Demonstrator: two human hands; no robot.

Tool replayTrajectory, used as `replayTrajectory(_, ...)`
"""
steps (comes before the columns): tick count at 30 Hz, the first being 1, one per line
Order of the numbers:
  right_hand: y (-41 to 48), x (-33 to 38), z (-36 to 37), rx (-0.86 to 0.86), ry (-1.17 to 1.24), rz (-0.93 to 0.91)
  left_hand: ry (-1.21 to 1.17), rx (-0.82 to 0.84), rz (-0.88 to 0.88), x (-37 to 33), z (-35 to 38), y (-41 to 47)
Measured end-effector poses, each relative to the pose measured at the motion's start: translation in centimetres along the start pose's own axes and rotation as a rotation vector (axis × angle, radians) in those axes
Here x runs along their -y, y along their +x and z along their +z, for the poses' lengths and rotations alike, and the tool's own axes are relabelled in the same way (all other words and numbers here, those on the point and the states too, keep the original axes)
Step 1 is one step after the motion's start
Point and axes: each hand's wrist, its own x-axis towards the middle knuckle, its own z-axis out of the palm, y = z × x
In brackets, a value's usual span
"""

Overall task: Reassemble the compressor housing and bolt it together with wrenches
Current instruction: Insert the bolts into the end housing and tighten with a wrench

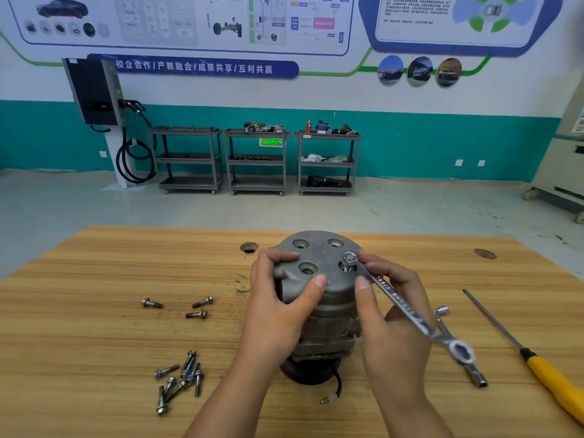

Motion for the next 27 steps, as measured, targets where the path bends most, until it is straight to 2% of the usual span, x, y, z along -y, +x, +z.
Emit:
replayTrajectory(3, -0.4, -0.3, -0.6, 0.133, -0.098, -0.11, 0.002, 0.012, -0.01, 0.0, 0.1, 0.1)
replayTrajectory(7, 1.0, 0.0, -0.1, 0.182, -0.216, -0.212, 0.004, 0.044, 0.01, 0.2, 0.1, 0.2)
replayTrajectory(11, 3.4, 0.7, 1.2, 0.248, -0.412, -0.183, 0.056, 0.023, 0.034, 0.2, 0.1, 0.3)
replayTrajectory(15, 6.0, 1.0, 2.9, 0.316, -0.631, -0.035, 0.03, 0.031, 0.013, -0.1, 0.0, 0.1)
replayTrajectory(20, 8.6, -0.4, 2.6, 0.345, -0.785, 0.357, 0.012, 0.046, -0.01, -0.3, -0.2, 0.0)
replayTrajectory(22, 8.7, -1.1, 1.6, 0.318, -0.632, 0.538, 0.006, 0.041, -0.008, -0.3, -0.2, 0.0)
replayTrajectory(24, 7.9, -1.4, 0.9, 0.207, -0.245, 0.68, -0.003, 0.032, -0.009, -0.2, -0.1, 0.0)
replayTrajectory(25, 7.2, -1.3, 0.8, 0.128, -0.044, 0.704, -0.005, 0.029, -0.011, -0.2, 0.0, 0.0)
replayTrajectory(27, 5.4, -1.5, 0.6, -0.061, 0.209, 0.601, -0.007, 0.023, -0.015, -0.1, 0.1, 0.1)
